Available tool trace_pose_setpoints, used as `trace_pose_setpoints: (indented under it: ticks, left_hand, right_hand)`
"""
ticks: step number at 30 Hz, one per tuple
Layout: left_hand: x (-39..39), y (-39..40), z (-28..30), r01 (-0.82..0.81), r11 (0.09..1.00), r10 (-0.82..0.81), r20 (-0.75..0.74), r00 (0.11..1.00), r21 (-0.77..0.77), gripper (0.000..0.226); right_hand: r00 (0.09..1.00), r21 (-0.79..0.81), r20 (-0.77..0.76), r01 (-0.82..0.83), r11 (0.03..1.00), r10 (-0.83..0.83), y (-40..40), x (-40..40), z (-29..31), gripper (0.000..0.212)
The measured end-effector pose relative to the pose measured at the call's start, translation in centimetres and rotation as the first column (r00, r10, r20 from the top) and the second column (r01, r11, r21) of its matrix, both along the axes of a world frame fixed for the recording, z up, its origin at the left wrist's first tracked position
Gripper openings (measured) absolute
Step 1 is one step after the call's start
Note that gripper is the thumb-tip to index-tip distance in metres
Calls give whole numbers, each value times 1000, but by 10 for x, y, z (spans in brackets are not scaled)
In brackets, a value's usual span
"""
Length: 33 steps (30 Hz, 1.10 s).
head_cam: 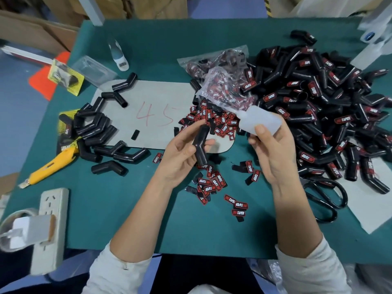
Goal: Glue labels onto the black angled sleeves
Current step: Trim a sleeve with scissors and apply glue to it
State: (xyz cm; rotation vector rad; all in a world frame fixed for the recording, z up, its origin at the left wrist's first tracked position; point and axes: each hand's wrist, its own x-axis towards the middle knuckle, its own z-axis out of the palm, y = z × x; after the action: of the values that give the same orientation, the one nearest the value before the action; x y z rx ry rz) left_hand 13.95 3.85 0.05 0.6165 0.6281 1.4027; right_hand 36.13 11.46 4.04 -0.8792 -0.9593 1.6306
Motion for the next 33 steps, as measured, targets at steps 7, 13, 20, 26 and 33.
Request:
trace_pose_setpoints:
  ticks: [7,13,20,26,33]
  left_hand:
    - [-4,4,-8,-7,999,7,-9,1000,46,62]
    - [-5,3,-9,-36,999,39,-115,993,28,63]
    - [-6,2,2,-135,991,134,-199,971,9,57]
    - [-6,1,6,-153,988,151,-202,968,6,57]
    - [-7,2,5,-168,986,165,-226,960,4,57]
  right_hand:
    - [999,64,-24,-20,998,21,-8,20,-1,25]
    - [990,184,134,15,983,-40,-14,18,1,35]
    - [933,442,333,-26,897,-137,-21,20,3,28]
    - [854,542,470,-77,837,-225,-19,21,-9,27]
    - [833,596,485,-91,798,-267,-19,22,-7,29]
